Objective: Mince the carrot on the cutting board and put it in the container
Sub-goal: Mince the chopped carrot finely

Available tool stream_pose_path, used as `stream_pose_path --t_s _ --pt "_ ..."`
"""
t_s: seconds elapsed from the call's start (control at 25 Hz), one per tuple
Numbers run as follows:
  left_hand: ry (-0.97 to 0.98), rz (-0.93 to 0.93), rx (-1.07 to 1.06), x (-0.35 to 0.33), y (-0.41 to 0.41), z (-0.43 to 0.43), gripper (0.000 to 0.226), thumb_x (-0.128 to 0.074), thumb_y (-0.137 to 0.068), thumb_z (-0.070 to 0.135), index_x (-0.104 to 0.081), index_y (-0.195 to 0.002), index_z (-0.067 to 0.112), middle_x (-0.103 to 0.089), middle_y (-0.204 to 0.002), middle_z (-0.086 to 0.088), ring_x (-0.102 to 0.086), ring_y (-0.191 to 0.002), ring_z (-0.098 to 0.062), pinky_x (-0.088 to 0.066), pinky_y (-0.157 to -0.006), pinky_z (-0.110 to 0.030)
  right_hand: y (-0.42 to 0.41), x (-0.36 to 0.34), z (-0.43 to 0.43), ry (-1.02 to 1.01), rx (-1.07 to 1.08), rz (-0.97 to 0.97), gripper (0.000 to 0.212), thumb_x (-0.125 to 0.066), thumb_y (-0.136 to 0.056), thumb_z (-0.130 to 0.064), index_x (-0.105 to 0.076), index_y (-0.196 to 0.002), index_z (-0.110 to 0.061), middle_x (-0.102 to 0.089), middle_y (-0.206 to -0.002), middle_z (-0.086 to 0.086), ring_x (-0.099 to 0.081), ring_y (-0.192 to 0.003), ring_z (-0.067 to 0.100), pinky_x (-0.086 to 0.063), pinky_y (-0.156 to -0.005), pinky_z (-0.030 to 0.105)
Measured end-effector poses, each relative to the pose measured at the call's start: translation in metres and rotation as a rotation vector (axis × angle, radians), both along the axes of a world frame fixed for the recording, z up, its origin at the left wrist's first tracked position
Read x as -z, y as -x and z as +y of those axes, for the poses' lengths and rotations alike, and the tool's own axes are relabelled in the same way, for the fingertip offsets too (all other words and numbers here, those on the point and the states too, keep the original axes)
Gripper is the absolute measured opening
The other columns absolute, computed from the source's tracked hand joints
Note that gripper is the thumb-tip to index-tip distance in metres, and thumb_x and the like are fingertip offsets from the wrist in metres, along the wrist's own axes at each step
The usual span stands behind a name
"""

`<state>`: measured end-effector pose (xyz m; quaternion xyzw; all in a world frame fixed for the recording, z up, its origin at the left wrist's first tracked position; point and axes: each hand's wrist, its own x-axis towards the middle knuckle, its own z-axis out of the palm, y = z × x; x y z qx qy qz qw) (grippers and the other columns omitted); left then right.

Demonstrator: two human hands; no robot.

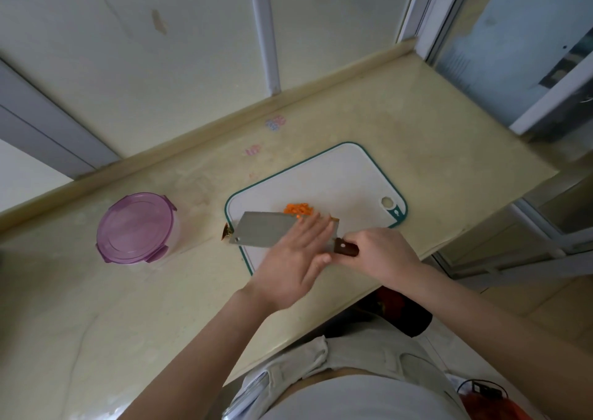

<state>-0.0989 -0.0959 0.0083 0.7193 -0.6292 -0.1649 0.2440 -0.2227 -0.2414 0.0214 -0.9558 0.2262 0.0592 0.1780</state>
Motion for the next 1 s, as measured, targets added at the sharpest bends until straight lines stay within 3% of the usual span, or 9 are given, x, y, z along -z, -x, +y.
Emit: stream_pose_path --t_s 0.12,0.36,0.48,0.68,0.8,1.0 --pt "-0.175 0.013 0.132 0.02 0.0 0.002 0.074 0.002 -0.091 0.059 -0.009 -0.148 0.013 -0.004 -0.156 0.0 0.004 -0.144 -0.008 0.001 -0.118 -0.025 0.0 0.005 0.002 0.054 -0.067 0.046 0.054 -0.049 -0.081 -0.071 -0.067 -0.09 -0.021 -0.071 -0.092 0.002 -0.066 -0.091 0.02 -0.038 -0.064 0.027" --pt "-0.25 0.04 0.185 0.03 -0.009 -0.002 0.066 0.003 -0.09 0.059 0.001 -0.145 0.023 0.001 -0.156 0.007 0.009 -0.142 -0.003 0.006 -0.116 -0.02 0.004 0.01 0.002 0.121 -0.112 0.027 0.059 -0.045 -0.079 -0.075 -0.067 -0.081 -0.02 -0.072 -0.082 0.001 -0.068 -0.081 0.019 -0.031 -0.059 0.025" --pt "-0.253 -0.041 0.156 0.037 -0.009 -0.008 0.068 0.007 -0.089 0.061 0.003 -0.145 0.023 0.003 -0.155 0.007 0.01 -0.143 -0.007 0.01 -0.116 -0.023 0.005 0.012 -0.001 0.179 -0.119 -0.043 0.055 -0.056 -0.077 -0.071 -0.067 -0.067 -0.018 -0.069 -0.067 0.004 -0.068 -0.066 0.023 -0.029 -0.053 0.024" --pt "-0.305 -0.1 -0.006 0.036 -0.014 -0.013 0.079 0.015 -0.08 0.068 0.011 -0.141 0.018 0.015 -0.15 0.005 0.022 -0.138 -0.006 0.02 -0.109 -0.017 0.006 0.005 0.002 0.187 -0.149 0.017 0.054 -0.049 -0.082 -0.07 -0.064 -0.083 -0.018 -0.071 -0.084 0.002 -0.066 -0.083 0.021 -0.029 -0.06 0.026" --pt "-0.226 -0.091 0.114 0.031 -0.006 -0.016 0.07 0.007 -0.089 0.059 0.005 -0.145 0.018 0.006 -0.154 0.003 0.013 -0.142 -0.008 0.016 -0.113 -0.022 0.002 0.0 0.002 0.272 -0.167 -0.092 0.052 -0.062 -0.075 -0.069 -0.066 -0.067 -0.017 -0.068 -0.064 0.002 -0.066 -0.062 0.018 -0.026 -0.052 0.023" --pt "-0.208 -0.135 0.162 0.033 -0.004 -0.019 0.065 0.003 -0.092 0.055 0.006 -0.145 0.018 0.005 -0.155 0.003 0.011 -0.143 -0.008 0.014 -0.115 -0.023 0.002 0.005 0.001 0.31 -0.177 -0.021 0.054 -0.075 -0.056 -0.071 -0.055 -0.044 -0.023 -0.05 -0.036 -0.004 -0.05 -0.032 0.011 -0.017 -0.041 0.017"
